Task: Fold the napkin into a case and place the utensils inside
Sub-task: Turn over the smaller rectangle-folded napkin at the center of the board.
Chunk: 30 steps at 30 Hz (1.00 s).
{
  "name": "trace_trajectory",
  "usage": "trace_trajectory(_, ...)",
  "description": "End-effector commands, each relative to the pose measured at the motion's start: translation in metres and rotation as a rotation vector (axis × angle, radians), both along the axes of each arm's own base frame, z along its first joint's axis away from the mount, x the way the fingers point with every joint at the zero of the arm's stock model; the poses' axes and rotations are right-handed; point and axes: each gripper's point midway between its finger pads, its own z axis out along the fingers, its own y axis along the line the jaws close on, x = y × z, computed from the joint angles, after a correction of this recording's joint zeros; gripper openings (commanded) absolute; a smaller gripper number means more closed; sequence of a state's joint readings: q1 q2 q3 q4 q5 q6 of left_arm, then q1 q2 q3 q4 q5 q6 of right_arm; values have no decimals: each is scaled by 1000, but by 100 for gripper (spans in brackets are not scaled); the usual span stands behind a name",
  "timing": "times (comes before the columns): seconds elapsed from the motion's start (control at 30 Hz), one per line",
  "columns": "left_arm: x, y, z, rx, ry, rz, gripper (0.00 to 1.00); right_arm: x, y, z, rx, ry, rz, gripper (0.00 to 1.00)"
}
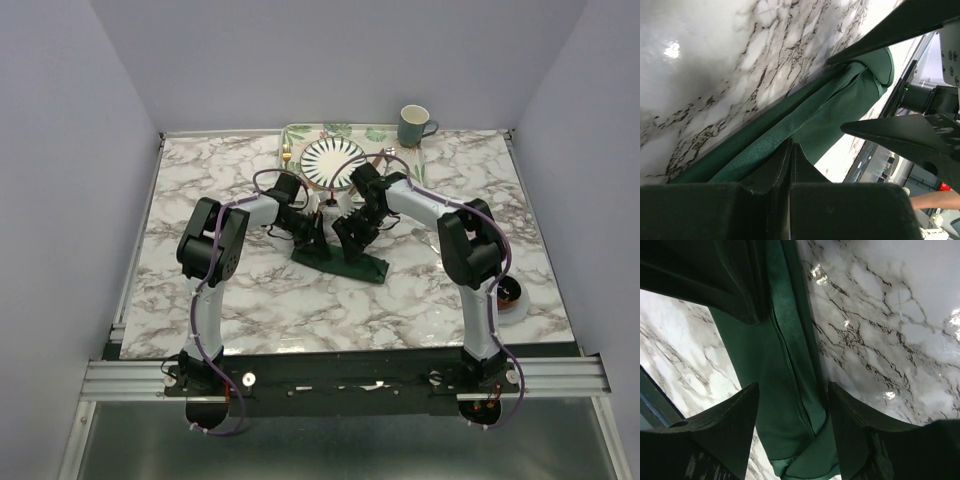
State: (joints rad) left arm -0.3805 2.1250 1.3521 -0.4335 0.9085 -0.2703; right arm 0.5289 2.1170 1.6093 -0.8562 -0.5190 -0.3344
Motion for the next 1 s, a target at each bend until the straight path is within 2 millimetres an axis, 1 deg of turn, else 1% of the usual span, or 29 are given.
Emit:
trace_trajectory(0.0, -3, -2, -12, 33, 1, -22, 7, 6, 3, -11, -5, -13, 22, 66)
trace_trajectory(0.17, -5, -5, -10, 28, -6, -35, 7, 1, 6, -19, 4, 24, 30, 65)
trace_trajectory(0.27, -4, -10, -8, 17, -10, -43, 7, -6, 9, -22, 10, 52, 38, 62)
trace_trajectory(0.4, -4, -17, -8, 10, -8, -52, 8, -14, 11, -26, 16, 85, 43, 54)
trace_trajectory(0.53, -4, -17, -10, 13, -2, -44, 8, -16, 10, -28, 9, 91, 37, 53)
trace_trajectory(0.67, -7, -14, -13, 25, -1, -43, 8, -8, 5, -16, -2, 55, 25, 55)
trace_trajectory(0.7, -9, -13, -14, 27, 5, -42, 8, -5, 5, -8, 6, 43, 9, 57)
trace_trajectory(0.77, -10, -13, -15, 26, 6, -45, 8, -1, 4, 1, 16, 49, -17, 58)
trace_trajectory(0.8, -10, -12, -15, 26, 6, -45, 8, 6, 6, 12, 44, 52, -37, 58)
trace_trajectory(0.87, -11, -12, -16, 27, 6, -46, 7, 6, 7, 19, 61, 85, -54, 58)
trace_trajectory(0.9, -10, -12, -16, 25, 6, -44, 8, 8, 10, 27, 85, 96, -63, 58)
trace_trajectory(0.97, -9, -13, -16, 24, 4, -46, 8, 5, 13, 30, 100, 127, -74, 57)
